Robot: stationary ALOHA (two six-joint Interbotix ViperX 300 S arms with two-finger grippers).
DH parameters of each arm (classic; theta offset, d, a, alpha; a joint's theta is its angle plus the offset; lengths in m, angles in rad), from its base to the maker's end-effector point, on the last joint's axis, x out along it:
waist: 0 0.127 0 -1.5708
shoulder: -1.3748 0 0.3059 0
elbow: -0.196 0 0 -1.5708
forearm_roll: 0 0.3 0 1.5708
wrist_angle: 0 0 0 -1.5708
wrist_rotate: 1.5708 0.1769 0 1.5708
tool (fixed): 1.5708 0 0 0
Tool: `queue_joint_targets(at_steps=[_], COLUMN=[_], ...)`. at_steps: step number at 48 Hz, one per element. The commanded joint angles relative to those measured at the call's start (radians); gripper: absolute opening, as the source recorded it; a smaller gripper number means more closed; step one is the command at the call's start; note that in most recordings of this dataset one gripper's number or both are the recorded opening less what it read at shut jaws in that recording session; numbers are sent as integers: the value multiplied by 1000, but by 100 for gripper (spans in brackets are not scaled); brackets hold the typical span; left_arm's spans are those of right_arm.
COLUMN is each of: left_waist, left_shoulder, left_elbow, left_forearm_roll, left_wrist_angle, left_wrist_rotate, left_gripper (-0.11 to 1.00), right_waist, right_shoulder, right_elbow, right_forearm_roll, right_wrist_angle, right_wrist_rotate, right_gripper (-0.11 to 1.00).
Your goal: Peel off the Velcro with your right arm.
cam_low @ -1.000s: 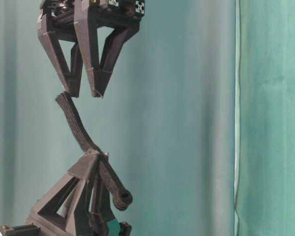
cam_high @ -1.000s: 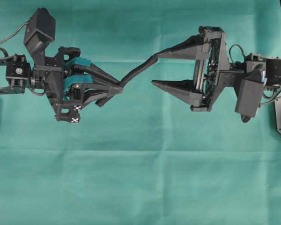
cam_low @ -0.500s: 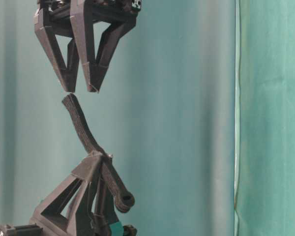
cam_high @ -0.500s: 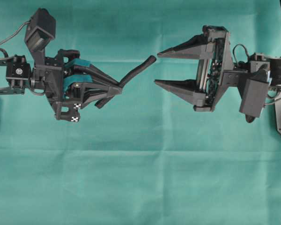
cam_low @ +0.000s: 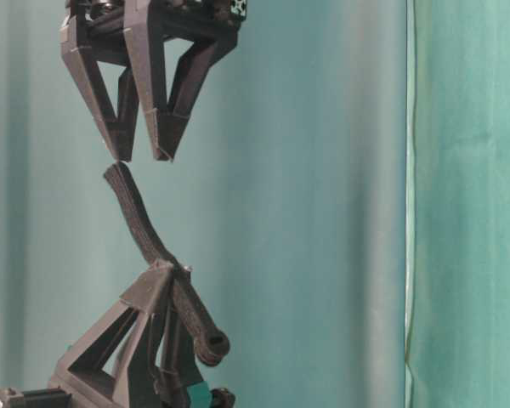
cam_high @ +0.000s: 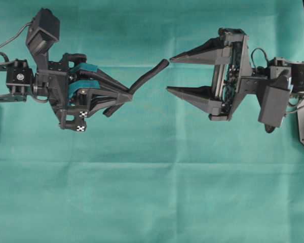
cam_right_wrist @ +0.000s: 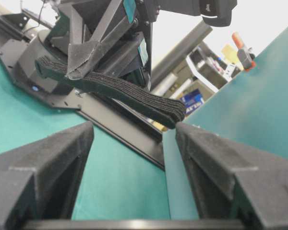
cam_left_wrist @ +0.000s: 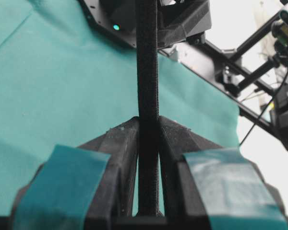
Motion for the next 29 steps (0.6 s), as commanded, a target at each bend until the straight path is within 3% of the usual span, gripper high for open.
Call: queue_joint_targets(at_steps=[1, 29], left_waist=[0, 0], left_shoulder=[-11, -9], left_elbow=[-9, -8], left_forearm_roll=[-2, -2], left_wrist_angle=[-11, -9], left_wrist_rotate=[0, -2], left_gripper=[10, 10], right_waist=[-2, -2], right_shoulder=[-5, 28], right_elbow=[-20, -31], right_forearm_roll=[-2, -11], right_wrist_angle=[-20, -26], right_wrist_rotate=[0, -2], right_gripper=[31, 31])
